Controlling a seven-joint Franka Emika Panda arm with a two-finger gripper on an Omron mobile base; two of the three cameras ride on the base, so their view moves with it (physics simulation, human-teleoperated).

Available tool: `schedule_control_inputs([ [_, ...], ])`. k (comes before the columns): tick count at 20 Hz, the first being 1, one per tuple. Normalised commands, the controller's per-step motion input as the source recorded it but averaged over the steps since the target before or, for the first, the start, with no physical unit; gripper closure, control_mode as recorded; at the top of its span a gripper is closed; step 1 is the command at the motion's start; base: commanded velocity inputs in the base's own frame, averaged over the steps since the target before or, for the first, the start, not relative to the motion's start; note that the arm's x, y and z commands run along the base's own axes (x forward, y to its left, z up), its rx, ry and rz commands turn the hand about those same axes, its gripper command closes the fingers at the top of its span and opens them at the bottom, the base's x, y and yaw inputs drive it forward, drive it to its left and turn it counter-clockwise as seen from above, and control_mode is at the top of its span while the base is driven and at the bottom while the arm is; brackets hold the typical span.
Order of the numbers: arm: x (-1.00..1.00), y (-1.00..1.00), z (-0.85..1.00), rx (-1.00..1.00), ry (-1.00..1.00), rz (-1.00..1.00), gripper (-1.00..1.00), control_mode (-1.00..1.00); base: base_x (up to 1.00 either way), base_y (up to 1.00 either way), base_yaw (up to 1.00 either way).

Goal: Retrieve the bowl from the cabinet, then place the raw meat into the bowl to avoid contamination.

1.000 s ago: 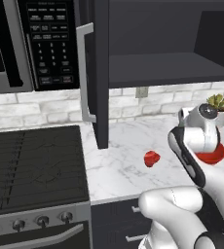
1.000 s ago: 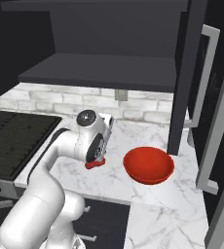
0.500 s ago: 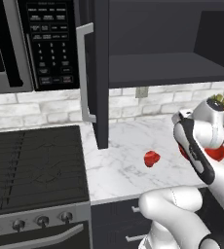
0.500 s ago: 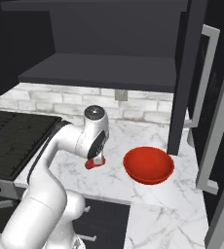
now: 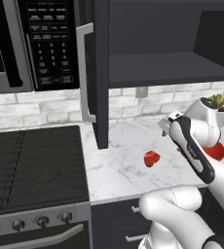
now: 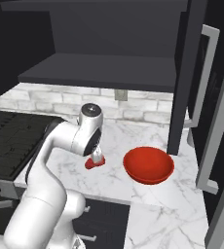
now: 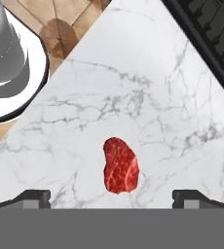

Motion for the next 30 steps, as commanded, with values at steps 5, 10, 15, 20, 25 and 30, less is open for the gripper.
schedule_control_inputs([
  [5,-0.03,0.27,-0.2,-0.09,0.02,0.08,-1.0,-1.0,0.0,0.0,0.0],
  [10,0.04,0.02,-0.06,-0.03,0.0,0.0,-1.0,-1.0,0.0,0.0,0.0],
  [15,0.1,0.04,-0.27,-0.1,0.01,0.0,-1.0,-1.0,0.0,0.0,0.0],
  [20,0.12,0.15,-0.3,-0.1,0.0,0.0,-1.0,-1.0,0.0,0.0,0.0],
  [25,0.18,0.21,-0.29,-0.07,0.01,0.0,-1.0,-1.0,0.0,0.0,0.0],
  [30,0.2,0.21,-0.31,-0.03,0.01,0.02,-1.0,-1.0,0.0,0.0,0.0],
])
